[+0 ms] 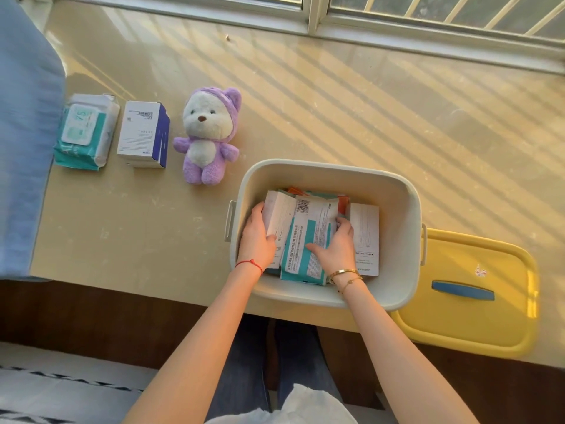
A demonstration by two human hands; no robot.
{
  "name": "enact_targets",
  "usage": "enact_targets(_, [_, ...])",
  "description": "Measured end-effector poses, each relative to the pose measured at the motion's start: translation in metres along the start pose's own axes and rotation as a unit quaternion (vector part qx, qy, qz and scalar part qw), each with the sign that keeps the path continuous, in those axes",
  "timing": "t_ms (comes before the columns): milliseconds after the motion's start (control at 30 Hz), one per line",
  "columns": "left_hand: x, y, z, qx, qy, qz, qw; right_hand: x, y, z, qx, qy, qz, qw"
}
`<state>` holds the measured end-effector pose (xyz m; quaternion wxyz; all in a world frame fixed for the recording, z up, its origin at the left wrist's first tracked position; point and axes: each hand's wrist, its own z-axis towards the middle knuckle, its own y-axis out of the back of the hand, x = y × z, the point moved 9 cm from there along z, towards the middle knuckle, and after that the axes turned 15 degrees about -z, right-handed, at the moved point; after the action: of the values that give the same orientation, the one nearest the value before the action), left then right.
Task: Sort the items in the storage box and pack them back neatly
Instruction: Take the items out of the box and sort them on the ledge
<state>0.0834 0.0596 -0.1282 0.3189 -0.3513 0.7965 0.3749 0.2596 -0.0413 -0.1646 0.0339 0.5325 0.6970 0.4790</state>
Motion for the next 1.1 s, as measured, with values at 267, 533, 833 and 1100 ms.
enact_targets(267, [-0.038, 0.030, -0.027, 0.006, -0.045, -0.086, 0.995, -0.001, 0.027, -0.020, 0.032, -0.051, 0.138, 0.989])
enact_targets(533, [-0.069, 0.121, -0.072, -0.026, -0.066, -0.226, 0.972, 0.033, 0.088, -0.066, -0.033, 0.013, 0.174, 0.984])
enact_targets(833, [-0.044, 0.251, -0.074, -0.064, -0.056, -0.278, 0.957, 0.164, 0.065, -0.103, -0.018, 0.118, 0.191, 0.974])
enact_targets(1100, [0.030, 0.391, -0.022, -0.042, -0.012, -0.250, 0.967, 0.309, -0.050, -0.117, -0.008, 0.137, 0.202, 0.970])
